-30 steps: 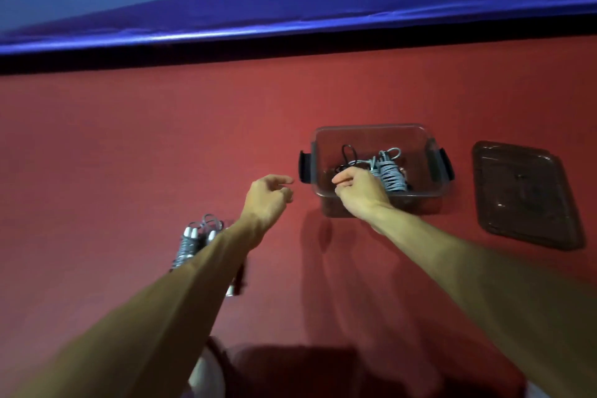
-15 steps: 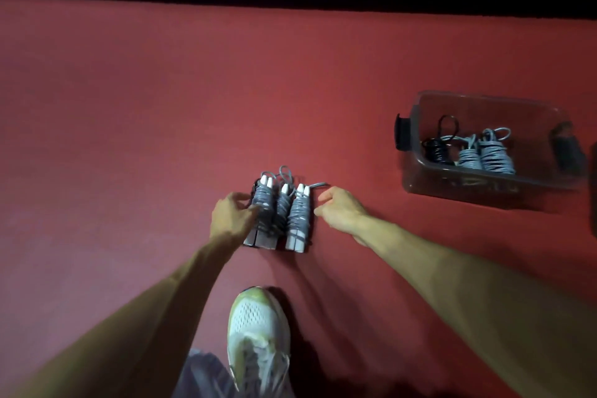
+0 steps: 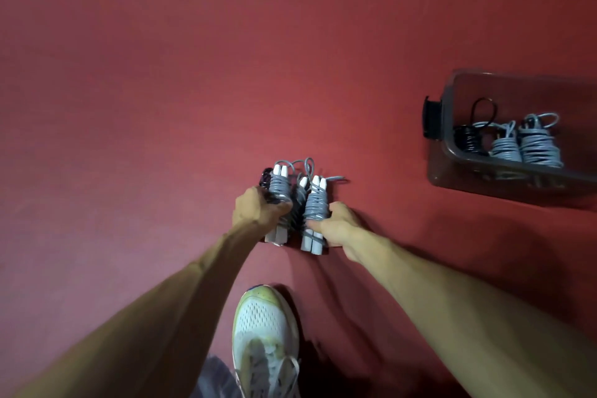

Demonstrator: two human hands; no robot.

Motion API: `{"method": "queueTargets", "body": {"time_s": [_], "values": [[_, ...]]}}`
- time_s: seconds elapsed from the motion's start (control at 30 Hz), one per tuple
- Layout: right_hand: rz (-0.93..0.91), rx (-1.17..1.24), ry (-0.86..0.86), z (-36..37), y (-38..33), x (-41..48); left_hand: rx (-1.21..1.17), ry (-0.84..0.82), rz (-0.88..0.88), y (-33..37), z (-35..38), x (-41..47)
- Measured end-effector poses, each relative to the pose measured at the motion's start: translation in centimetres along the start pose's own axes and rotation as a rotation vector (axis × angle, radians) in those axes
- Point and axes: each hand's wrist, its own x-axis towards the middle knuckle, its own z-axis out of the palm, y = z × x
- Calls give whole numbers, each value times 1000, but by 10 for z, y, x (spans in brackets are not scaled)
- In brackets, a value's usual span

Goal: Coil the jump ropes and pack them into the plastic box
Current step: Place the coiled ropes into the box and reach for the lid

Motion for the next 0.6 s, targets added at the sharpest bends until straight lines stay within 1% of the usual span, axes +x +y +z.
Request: {"method": "queueTargets", "body": {"time_s": [0.1, 0.17, 0.37, 0.47, 0.6], "values": [[-95, 4, -7, -32, 3, -8, -134, -10, 12, 19, 2, -13], [-152, -4, 19, -64, -1, -24, -185, -25, 63, 38, 1, -24], [-301, -30, 158, -172, -13, -91, -372, -136, 151, 115, -1, -61], [-325, 32, 240, -222, -11, -110, -391, -189, 204, 158, 7, -75], [-294, 142, 391, -283, -3, -117, -376, -220, 290, 210, 31, -83]]}}
